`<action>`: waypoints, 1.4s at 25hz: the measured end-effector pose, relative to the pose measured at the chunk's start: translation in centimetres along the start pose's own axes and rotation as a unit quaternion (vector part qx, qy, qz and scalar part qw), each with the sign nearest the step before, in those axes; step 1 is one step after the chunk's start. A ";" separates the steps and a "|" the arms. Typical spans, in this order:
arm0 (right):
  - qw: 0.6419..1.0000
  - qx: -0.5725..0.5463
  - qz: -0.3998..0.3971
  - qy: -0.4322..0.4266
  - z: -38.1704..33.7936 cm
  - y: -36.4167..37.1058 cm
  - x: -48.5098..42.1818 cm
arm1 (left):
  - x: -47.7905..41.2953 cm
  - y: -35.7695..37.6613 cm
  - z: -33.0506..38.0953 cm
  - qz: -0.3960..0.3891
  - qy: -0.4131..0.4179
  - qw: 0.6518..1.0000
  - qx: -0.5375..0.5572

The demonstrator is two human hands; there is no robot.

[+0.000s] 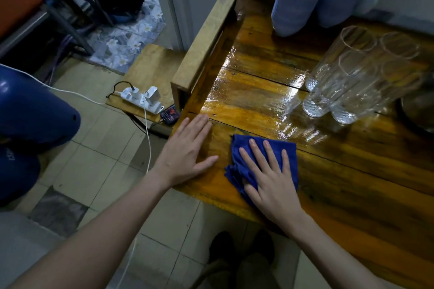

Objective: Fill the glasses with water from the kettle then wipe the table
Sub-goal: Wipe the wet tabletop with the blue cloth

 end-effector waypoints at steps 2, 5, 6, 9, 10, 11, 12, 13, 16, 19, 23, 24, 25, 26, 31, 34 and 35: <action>1.000 0.004 0.003 0.003 0.2 0.0 -0.3 | -1.1 0.4 0.4 0.002 -0.025 0.999 0.025; 0.999 0.001 0.010 0.037 -0.2 0.2 -0.7 | -1.6 1.6 0.6 0.000 -0.053 0.999 0.013; 0.998 -0.002 0.012 0.053 -0.3 0.2 -1.0 | -1.5 1.6 0.5 0.000 -0.054 0.998 0.013; 0.996 -0.007 0.015 0.093 -0.7 0.2 -2.8 | -1.6 1.4 0.4 0.013 -0.054 0.998 0.022; 0.995 -0.009 0.014 0.100 -0.8 0.2 -3.6 | -1.7 1.3 0.4 0.011 -0.053 0.998 0.024; 0.994 -0.013 0.015 0.106 -0.9 0.0 -4.5 | -1.7 1.3 0.4 0.008 -0.053 0.998 0.026; 0.993 -0.015 0.019 0.113 -0.9 -0.1 -5.7 | -1.7 1.3 0.4 0.006 -0.054 0.998 0.029; 0.992 -0.018 0.024 0.122 -0.9 -0.3 -7.0 | -1.6 1.3 0.4 0.004 -0.055 0.998 0.030; 0.986 -0.036 0.037 0.158 -1.1 -0.7 -11.8 | -1.8 1.3 0.1 -0.002 -0.055 0.998 0.033; 0.983 -0.042 0.039 0.173 -0.9 -0.8 -16.2 | -1.9 1.2 0.2 -0.009 -0.054 0.998 0.041; 0.986 -0.041 0.039 0.157 -0.2 -1.2 -20.4 | -1.9 0.9 0.2 -0.003 -0.053 0.997 0.051; 0.986 -0.042 0.039 0.154 0.0 -1.3 -21.3 | -1.9 0.9 0.2 0.002 -0.053 0.997 0.056; 0.987 -0.043 0.036 0.154 0.2 -1.4 -22.0 | -1.9 0.9 0.2 0.007 -0.053 0.997 0.060; 0.987 -0.043 0.034 0.153 0.3 -1.4 -22.5 | -1.9 0.9 0.2 0.010 -0.053 0.997 0.062; 0.987 -0.047 0.040 0.147 0.0 -1.5 -22.5 | -2.0 1.0 0.1 0.010 -0.056 0.996 0.064; 0.993 -0.032 0.034 0.108 -1.2 -1.4 -19.6 | -2.0 0.8 0.1 0.007 -0.055 0.997 0.057; 0.995 -0.028 0.029 0.089 -1.9 -1.2 -18.0 | -1.9 0.8 0.2 0.006 -0.056 0.997 0.055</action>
Point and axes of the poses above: each hand's wrist, its own x-axis away from the middle knuckle, its own y-axis out of the palm, z = x × y, the point moved 2 cm from there along -x, towards the middle knuckle, and after that the axes turned 13 degrees about y, right-handed, at the moved point
